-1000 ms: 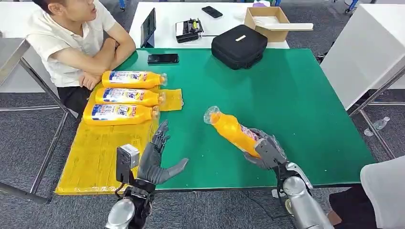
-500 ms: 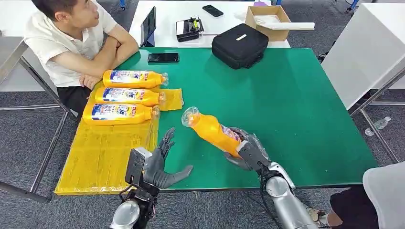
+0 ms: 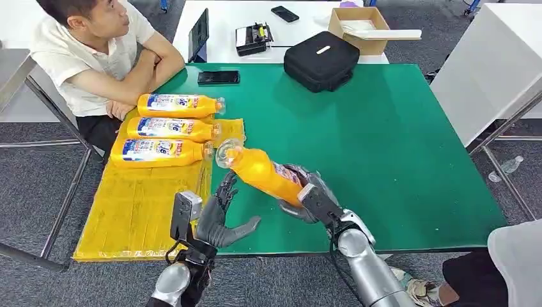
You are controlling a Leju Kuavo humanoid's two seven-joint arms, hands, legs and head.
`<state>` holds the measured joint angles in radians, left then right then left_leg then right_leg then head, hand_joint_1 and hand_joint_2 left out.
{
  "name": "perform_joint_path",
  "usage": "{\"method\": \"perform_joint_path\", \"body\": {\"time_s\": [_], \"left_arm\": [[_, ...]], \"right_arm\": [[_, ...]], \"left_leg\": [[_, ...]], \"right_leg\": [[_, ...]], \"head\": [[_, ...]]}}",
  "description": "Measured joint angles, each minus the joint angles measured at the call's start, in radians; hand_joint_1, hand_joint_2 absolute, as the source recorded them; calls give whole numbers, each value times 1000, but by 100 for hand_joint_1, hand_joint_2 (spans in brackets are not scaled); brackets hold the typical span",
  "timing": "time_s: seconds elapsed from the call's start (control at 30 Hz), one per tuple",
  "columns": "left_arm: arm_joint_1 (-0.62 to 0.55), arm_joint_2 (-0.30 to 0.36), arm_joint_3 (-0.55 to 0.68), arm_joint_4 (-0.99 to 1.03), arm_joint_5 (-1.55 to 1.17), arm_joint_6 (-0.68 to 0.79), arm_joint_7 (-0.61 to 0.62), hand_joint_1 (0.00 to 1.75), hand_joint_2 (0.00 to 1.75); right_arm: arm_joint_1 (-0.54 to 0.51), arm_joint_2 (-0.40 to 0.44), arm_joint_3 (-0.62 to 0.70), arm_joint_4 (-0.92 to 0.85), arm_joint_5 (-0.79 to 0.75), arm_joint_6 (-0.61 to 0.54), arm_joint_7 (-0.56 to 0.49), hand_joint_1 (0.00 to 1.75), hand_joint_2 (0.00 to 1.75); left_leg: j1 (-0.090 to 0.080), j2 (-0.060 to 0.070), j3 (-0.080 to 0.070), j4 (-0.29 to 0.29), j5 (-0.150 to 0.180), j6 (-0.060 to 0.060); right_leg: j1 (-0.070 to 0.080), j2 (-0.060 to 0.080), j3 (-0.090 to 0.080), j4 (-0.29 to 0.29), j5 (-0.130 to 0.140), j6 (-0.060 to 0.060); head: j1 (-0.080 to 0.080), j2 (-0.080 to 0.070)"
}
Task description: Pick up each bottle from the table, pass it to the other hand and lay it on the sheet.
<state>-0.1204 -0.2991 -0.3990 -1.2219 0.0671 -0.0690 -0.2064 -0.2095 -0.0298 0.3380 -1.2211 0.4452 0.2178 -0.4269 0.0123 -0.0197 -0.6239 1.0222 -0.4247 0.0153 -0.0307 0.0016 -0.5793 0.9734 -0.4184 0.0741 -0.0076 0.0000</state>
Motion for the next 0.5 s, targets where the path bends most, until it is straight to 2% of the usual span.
{"method": "perform_joint_path", "body": {"time_s": [0.23, 0.5], "left_arm": [[-8, 0, 0, 12, 18, 10, -3, 0, 175], [-32, -3, -1, 21, 103, 58, -39, 0, 175]], "right_arm": [[-3, 4, 13, 0, -3, 0, -1, 175, 175], [-7, 45, 53, 0, -18, 3, -9, 175, 175]], "left_leg": [[0, 0, -1, 0, 0, 0], [0, 0, -1, 0, 0, 0]], "right_leg": [[0, 0, 0, 0, 0, 0], [0, 0, -1, 0, 0, 0]], "head": [[0, 0], [0, 0]]}}
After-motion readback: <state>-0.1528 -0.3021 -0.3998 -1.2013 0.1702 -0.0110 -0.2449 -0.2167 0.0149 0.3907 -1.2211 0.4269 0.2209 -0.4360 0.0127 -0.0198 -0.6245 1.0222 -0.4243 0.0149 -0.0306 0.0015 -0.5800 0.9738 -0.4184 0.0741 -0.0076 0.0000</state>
